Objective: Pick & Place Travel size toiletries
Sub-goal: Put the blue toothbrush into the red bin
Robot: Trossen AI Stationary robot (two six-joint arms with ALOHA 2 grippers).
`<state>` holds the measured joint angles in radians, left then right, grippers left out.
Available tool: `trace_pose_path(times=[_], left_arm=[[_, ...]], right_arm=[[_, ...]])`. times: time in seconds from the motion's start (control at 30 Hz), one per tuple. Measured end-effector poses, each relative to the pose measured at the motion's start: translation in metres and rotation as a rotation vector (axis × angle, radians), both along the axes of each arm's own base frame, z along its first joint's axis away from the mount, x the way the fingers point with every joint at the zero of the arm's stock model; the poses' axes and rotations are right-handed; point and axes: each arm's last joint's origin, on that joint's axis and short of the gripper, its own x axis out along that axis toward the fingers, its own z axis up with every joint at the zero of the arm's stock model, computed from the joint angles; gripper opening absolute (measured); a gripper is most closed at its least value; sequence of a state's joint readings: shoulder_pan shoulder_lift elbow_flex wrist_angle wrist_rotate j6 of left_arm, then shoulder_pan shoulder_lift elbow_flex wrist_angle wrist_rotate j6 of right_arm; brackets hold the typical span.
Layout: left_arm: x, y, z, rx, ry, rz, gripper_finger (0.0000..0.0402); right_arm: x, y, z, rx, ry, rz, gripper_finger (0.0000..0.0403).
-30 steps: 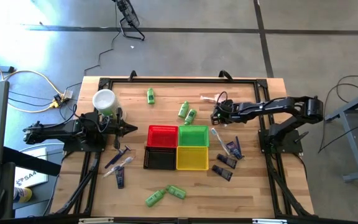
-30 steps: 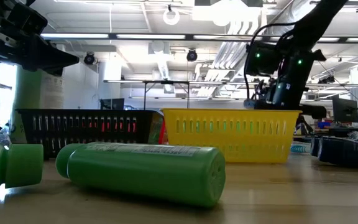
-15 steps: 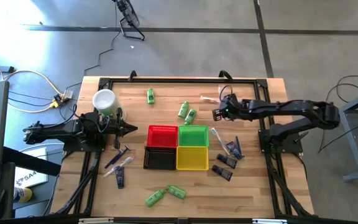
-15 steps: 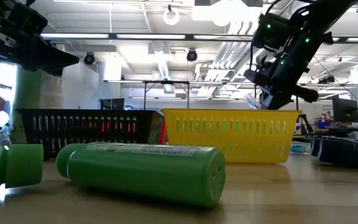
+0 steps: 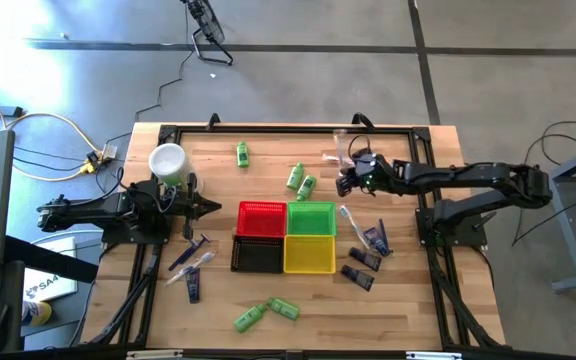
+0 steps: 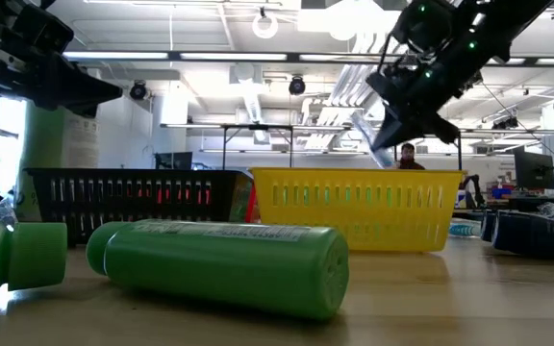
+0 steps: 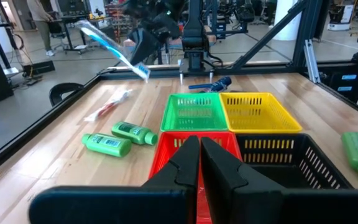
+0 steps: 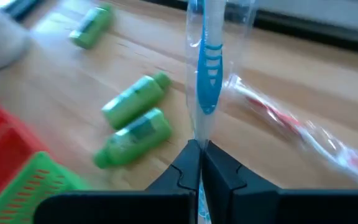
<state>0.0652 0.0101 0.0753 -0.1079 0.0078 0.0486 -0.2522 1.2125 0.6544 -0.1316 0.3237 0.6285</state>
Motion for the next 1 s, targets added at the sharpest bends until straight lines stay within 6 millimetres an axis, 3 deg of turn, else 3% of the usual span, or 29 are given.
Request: trace_pose_path(times=[0.23, 0.5, 0.83, 1.0], left_arm=[[0.000, 0.000, 0.004, -0.063, -0.044, 0.016, 0.0012], [0.000, 0.002, 0.008, -0.104, -0.096, 0.071, 0.0019], [0.000, 0.002, 0.011, -0.100, -0.124, 0.064, 0.0138], [0.000, 0.002, 0.014, -0.099, -0.154, 0.058, 0.0177]], right_arm=[[0.009, 0.000, 0.012, -0.106, -0.089, 0.141, 0.0002], [0.012, 0.000, 0.015, -0.144, -0.112, 0.166, 0.0002], [0.013, 0.000, 0.017, -0.156, -0.125, 0.198, 0.0003], [0.013, 0.001, 0.017, -0.157, -0.124, 0.202, 0.0003]])
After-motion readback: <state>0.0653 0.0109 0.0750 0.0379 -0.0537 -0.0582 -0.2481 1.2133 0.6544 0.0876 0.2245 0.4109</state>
